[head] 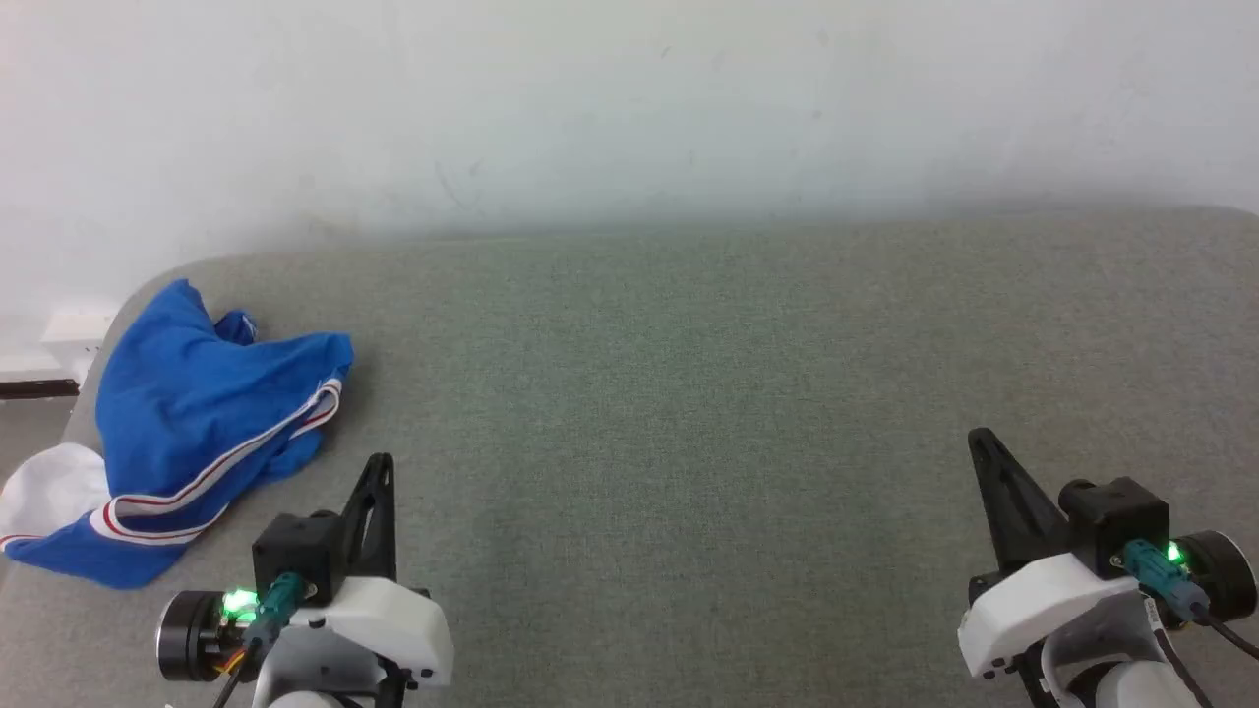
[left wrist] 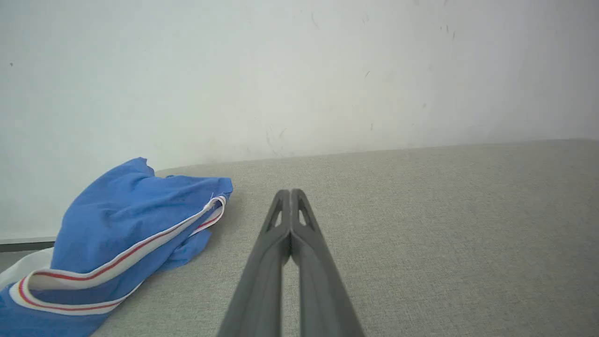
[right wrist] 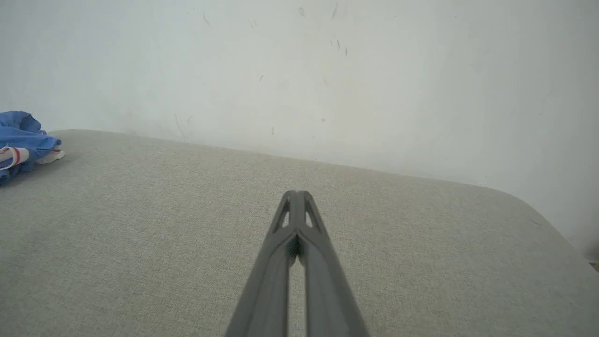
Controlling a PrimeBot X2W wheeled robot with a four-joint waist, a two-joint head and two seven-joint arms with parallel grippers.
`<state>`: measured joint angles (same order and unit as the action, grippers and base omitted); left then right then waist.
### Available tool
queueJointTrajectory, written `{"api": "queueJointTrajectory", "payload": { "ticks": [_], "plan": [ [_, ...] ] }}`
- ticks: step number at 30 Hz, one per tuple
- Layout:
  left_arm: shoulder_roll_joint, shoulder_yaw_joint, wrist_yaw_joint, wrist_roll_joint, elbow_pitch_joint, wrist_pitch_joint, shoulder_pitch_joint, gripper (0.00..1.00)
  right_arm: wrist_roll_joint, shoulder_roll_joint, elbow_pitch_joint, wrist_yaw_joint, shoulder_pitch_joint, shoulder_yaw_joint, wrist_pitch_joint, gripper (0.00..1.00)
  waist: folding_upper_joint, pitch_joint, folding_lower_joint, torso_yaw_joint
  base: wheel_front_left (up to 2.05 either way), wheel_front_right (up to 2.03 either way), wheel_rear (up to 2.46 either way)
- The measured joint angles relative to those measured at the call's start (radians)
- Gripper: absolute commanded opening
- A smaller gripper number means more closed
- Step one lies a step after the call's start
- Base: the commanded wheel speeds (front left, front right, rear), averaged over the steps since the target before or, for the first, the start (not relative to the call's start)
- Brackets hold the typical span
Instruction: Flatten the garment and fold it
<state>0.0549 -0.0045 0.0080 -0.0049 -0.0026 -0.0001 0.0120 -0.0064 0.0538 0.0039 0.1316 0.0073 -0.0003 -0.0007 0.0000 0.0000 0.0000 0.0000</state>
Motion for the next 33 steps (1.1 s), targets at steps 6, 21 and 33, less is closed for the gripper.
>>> {"api": "queueJointTrajectory", "payload": {
  "ticks": [6,21,33],
  "plan": [
    [0.000,0.000,0.000,0.000,0.000,0.000,0.000,0.00,0.000,0.000,0.000,0.000,0.000,0.000,0.000,0.00,0.0000,0.000,0.0000,0.000,0.00,0.00,0.00],
    [0.000,0.000,0.000,0.000,0.000,0.000,0.000,0.00,0.000,0.000,0.000,0.000,0.000,0.000,0.000,0.00,0.0000,0.000,0.0000,0.000,0.00,0.00,0.00],
    [0.001,-0.001,0.001,0.000,0.000,0.000,0.001,1.00,-0.001,0.001,0.002,0.000,0.000,-0.001,0.000,1.00,0.0000,0.000,0.0000,0.000,0.00,0.00,0.00]
  ]
}}
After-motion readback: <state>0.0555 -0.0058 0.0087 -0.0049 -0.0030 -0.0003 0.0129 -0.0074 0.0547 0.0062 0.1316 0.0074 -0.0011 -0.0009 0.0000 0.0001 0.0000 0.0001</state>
